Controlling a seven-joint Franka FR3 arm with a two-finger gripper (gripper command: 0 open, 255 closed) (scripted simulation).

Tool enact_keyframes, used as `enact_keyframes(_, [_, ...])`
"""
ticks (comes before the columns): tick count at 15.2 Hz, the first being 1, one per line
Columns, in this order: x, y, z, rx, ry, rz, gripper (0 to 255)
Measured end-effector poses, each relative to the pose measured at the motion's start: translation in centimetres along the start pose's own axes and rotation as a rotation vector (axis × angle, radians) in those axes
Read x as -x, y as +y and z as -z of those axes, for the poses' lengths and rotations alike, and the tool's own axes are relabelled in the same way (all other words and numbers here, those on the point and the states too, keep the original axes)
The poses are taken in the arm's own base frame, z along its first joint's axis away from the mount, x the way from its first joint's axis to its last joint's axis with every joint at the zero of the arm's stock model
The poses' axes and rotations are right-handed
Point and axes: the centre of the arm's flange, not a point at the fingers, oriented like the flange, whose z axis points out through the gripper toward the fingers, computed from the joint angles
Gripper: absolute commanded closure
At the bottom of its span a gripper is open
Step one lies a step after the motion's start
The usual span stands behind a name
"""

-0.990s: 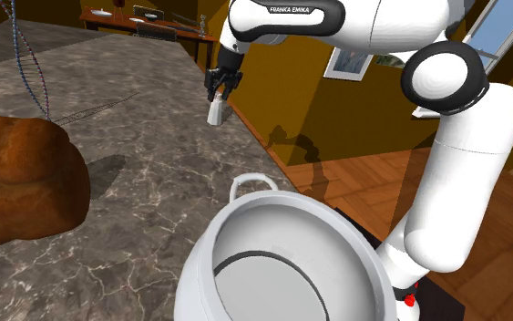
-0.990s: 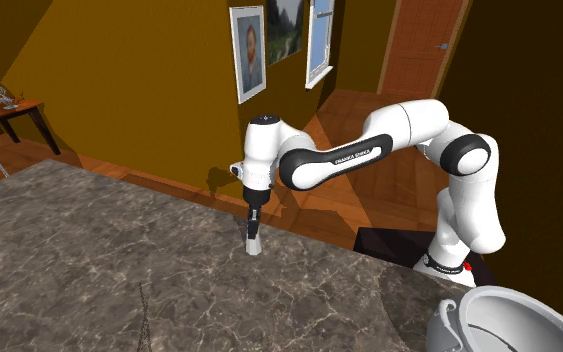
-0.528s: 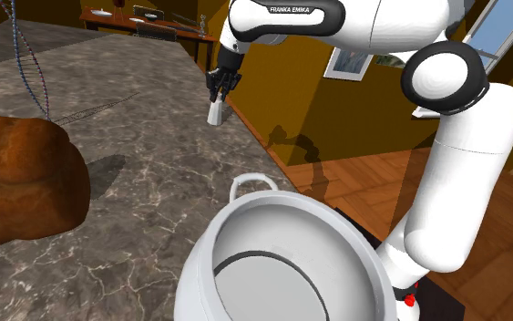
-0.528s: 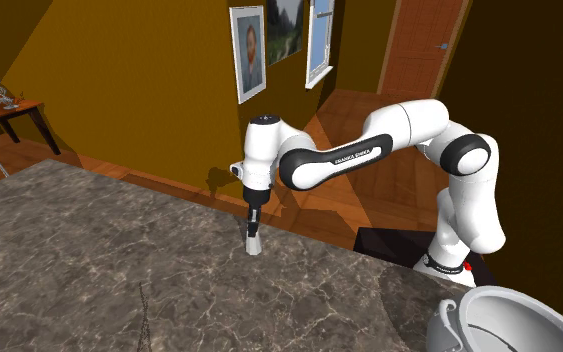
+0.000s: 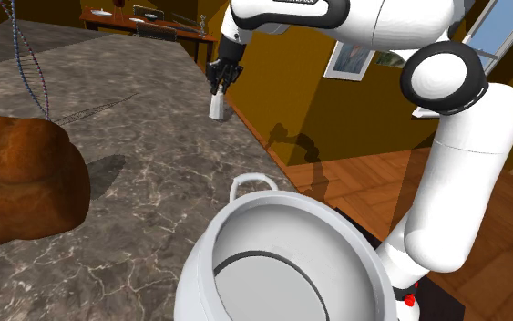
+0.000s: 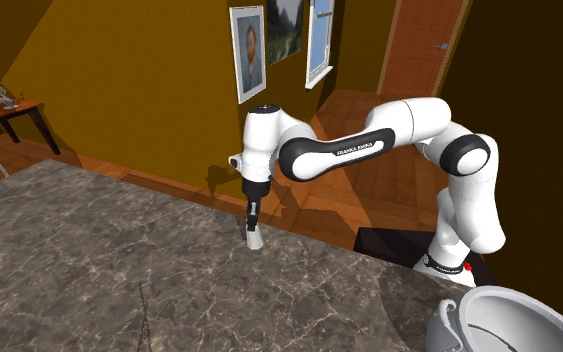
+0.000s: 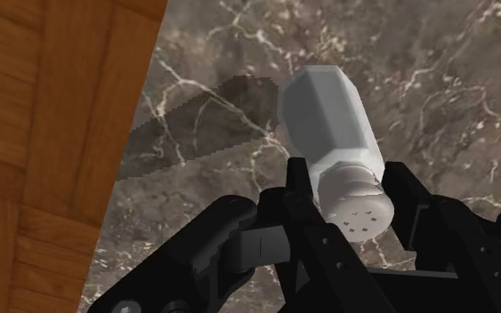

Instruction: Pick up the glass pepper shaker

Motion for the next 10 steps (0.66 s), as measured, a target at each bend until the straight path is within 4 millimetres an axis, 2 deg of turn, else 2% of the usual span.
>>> enact_keyframes(10, [-0.7,-0.4,5.0,0.000,0.000,0.000,255])
